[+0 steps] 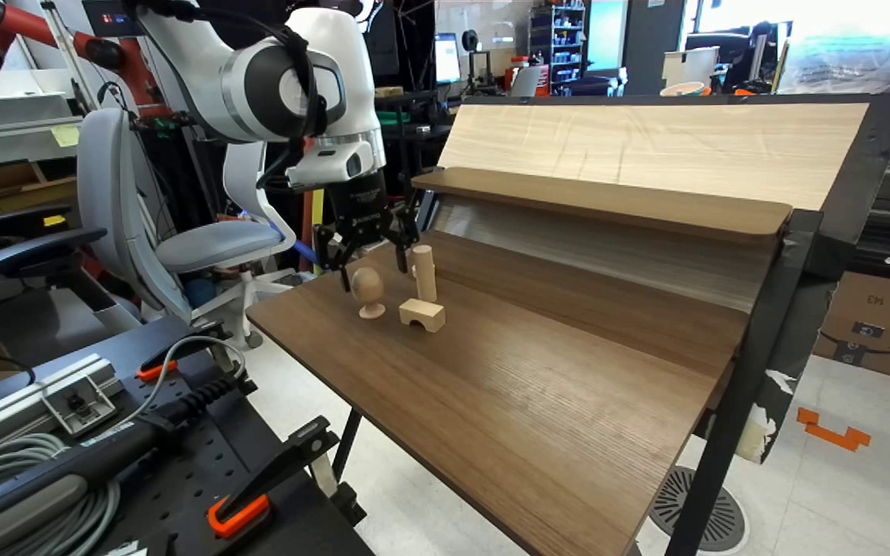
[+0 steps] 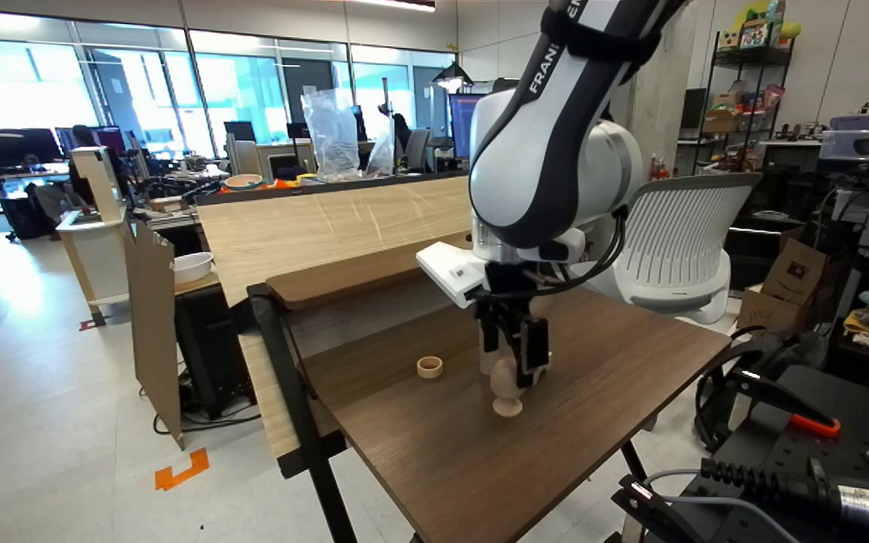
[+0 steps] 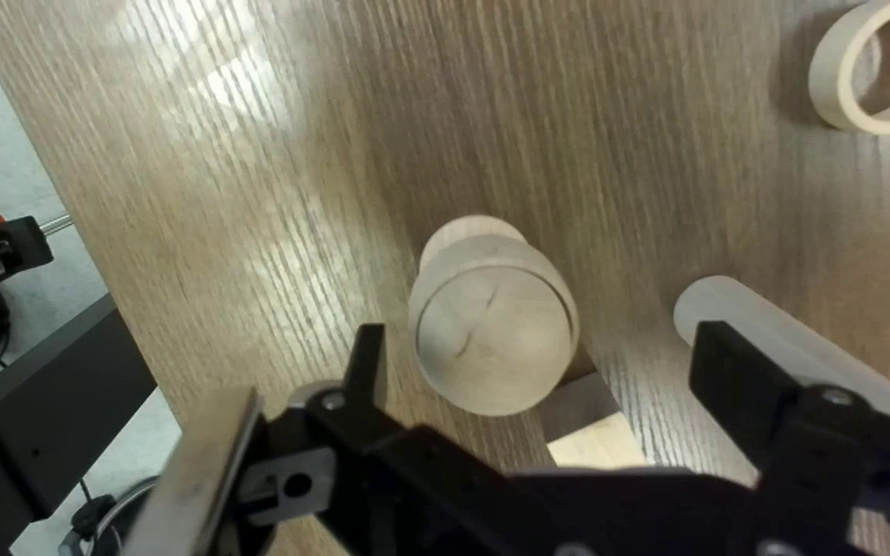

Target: Remove the wooden egg holder from the square block

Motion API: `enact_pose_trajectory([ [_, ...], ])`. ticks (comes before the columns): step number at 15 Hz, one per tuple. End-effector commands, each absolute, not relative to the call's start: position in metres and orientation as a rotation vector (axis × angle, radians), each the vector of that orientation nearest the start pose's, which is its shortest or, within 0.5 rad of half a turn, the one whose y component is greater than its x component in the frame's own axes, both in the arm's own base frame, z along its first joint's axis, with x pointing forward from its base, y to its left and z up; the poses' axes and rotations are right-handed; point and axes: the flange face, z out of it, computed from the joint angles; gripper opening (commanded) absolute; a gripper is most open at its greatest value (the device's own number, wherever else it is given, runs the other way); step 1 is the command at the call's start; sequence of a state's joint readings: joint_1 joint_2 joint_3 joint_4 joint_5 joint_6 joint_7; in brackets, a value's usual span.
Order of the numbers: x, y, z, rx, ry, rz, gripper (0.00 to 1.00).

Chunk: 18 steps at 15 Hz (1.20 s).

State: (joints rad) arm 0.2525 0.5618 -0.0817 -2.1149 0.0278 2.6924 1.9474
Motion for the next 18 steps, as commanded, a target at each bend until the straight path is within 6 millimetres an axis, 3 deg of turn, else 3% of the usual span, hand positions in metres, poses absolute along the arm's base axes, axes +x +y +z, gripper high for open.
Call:
enact_pose_trajectory([
  [1, 0.569, 0.101, 0.165, -2.029, 2.414, -0.059, 1.00],
  [5, 0.567, 0.101, 0.194, -2.105, 2.348, -0.105, 1.00],
  [11, 0.560, 0.094, 0.257, -2.229, 2.229, -0.210, 1.00],
  [14, 0.549, 0.097, 0.286, -2.366, 2.089, -0.108, 1.00],
  [18, 0.539, 0.094, 0.305, -2.545, 1.815, 0.016, 1.00],
])
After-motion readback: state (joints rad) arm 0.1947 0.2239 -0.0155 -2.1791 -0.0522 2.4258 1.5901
